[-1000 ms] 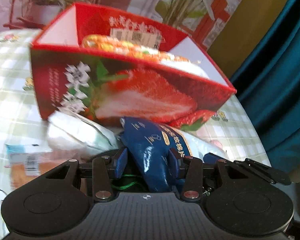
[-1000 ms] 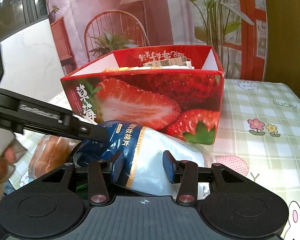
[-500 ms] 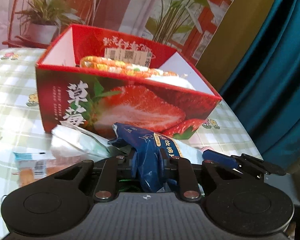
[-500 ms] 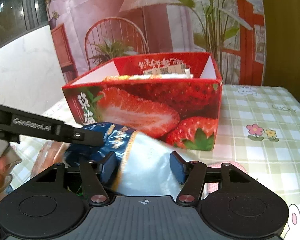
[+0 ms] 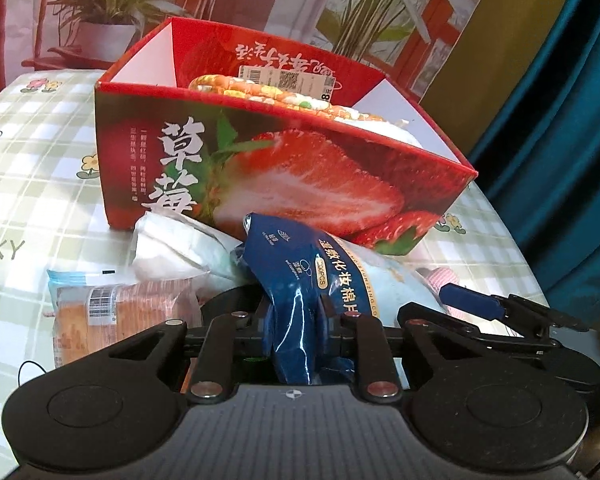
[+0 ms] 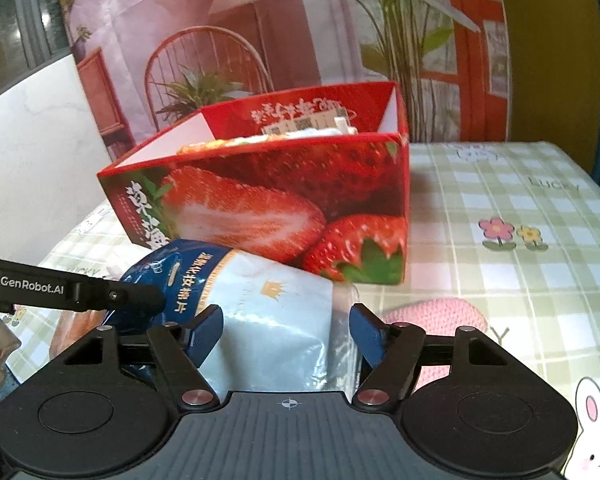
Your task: Organize soft objects
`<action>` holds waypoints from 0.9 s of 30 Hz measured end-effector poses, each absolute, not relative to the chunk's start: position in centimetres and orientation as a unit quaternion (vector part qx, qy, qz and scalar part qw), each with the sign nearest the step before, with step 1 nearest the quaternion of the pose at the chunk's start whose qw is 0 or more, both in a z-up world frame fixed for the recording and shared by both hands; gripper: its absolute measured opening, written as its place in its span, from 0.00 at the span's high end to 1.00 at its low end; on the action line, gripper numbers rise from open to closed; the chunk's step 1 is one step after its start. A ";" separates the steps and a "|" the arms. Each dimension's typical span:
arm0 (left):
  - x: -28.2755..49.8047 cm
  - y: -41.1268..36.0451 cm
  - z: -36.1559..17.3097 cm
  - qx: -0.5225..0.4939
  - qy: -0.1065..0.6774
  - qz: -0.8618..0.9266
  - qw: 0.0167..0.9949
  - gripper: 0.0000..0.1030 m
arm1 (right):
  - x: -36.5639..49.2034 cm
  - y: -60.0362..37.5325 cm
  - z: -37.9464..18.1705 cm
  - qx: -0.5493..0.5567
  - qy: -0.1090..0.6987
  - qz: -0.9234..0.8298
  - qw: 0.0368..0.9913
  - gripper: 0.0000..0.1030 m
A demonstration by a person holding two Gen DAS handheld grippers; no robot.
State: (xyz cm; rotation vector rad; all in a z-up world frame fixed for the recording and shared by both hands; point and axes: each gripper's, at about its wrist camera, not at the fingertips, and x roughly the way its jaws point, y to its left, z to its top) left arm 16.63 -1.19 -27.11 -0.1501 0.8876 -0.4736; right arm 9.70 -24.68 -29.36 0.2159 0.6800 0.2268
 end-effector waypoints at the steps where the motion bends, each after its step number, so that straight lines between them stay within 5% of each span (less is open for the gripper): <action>1: 16.6 -1.2 -27.2 -0.073 0.426 -0.227 0.873 0.77 | 9.7 -24.7 -29.5 0.108 0.335 0.110 0.929 0.35; 27: 16.7 -1.3 -28.1 -0.075 0.432 -0.220 0.871 0.73 | 9.7 -24.9 -30.2 0.119 0.344 0.099 0.926 0.41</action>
